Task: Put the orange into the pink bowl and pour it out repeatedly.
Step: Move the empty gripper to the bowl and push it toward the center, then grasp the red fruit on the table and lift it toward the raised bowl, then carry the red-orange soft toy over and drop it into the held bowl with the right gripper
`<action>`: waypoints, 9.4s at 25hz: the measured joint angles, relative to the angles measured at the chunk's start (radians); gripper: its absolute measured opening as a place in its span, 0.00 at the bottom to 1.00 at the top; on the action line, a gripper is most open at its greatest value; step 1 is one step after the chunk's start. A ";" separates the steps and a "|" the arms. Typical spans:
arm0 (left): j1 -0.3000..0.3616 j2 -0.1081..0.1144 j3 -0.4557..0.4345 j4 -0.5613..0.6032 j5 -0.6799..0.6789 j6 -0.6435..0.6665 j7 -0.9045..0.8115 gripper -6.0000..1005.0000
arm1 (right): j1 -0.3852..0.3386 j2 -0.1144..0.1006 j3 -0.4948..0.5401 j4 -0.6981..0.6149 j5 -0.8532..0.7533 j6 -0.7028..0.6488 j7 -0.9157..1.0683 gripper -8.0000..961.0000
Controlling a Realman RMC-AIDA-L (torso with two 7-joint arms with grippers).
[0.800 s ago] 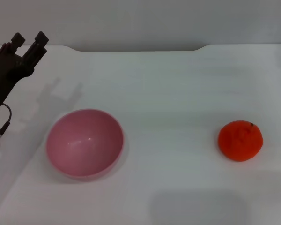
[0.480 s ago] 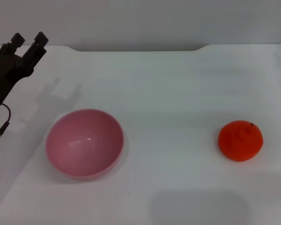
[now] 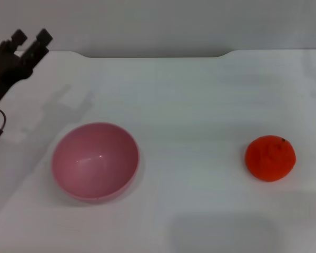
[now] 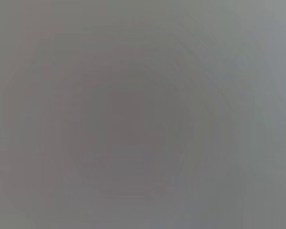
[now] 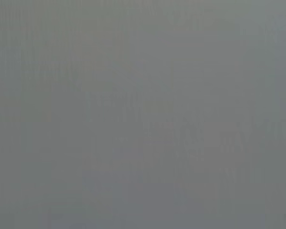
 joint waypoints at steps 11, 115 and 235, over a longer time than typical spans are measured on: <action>-0.031 0.190 -0.133 0.322 0.531 0.066 -0.692 0.76 | -0.003 0.002 -0.068 0.016 -0.010 -0.005 0.047 0.63; -0.264 -0.046 -0.302 0.706 2.229 0.268 -1.621 0.05 | -0.034 0.009 -0.187 0.018 -0.003 -0.057 0.102 0.63; -0.441 -0.047 -0.326 0.718 2.228 0.340 -1.558 0.05 | 0.097 0.008 -0.542 -1.407 -2.301 -0.270 1.972 0.17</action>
